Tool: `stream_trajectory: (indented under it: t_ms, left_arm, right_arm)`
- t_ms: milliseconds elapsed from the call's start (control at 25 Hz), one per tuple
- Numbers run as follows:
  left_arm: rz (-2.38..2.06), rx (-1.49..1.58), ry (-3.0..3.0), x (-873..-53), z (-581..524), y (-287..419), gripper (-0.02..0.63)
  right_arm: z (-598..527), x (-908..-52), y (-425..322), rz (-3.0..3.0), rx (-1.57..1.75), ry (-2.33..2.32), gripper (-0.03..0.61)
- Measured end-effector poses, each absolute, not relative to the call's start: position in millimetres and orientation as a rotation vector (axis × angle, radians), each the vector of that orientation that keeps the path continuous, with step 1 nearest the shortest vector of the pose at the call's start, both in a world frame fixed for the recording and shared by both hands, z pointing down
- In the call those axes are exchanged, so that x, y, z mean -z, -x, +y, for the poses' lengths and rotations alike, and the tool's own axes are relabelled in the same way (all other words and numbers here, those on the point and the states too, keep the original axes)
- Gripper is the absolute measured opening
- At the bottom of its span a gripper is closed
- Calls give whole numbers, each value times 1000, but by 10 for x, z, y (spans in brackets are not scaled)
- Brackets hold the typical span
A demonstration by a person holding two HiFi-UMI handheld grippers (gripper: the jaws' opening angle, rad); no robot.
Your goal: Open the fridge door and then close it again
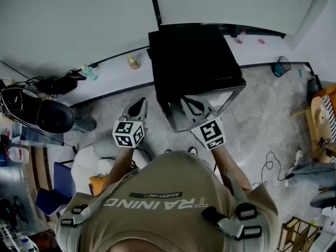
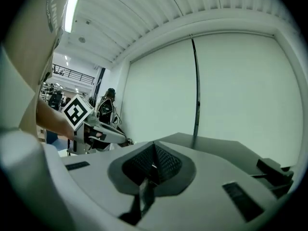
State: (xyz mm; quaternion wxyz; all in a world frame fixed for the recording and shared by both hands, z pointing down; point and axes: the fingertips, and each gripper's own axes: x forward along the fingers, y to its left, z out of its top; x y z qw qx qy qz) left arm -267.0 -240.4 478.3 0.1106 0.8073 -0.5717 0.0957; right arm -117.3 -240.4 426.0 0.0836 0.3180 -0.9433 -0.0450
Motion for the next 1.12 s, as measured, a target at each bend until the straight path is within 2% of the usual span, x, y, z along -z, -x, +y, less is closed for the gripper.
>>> stream_trajectory:
  t_ms: [400, 840, 1120]
  left_arm:
    - [-1703, -285, -2452, -4411, -2465, 2480, 1]
    - [-1728, -269, -2469, -4254, -2543, 2374, 2]
    - [-1709, -277, -2481, -4265, -2528, 2313, 2]
  right_arm:
    - [-2569, -3827, 980, -2864, 204, -1030, -5]
    - [-2685, -3774, 753, -2895, 5, -1110, -5]
    - [-2667, -3825, 789, -2891, 13, -1088, -5]
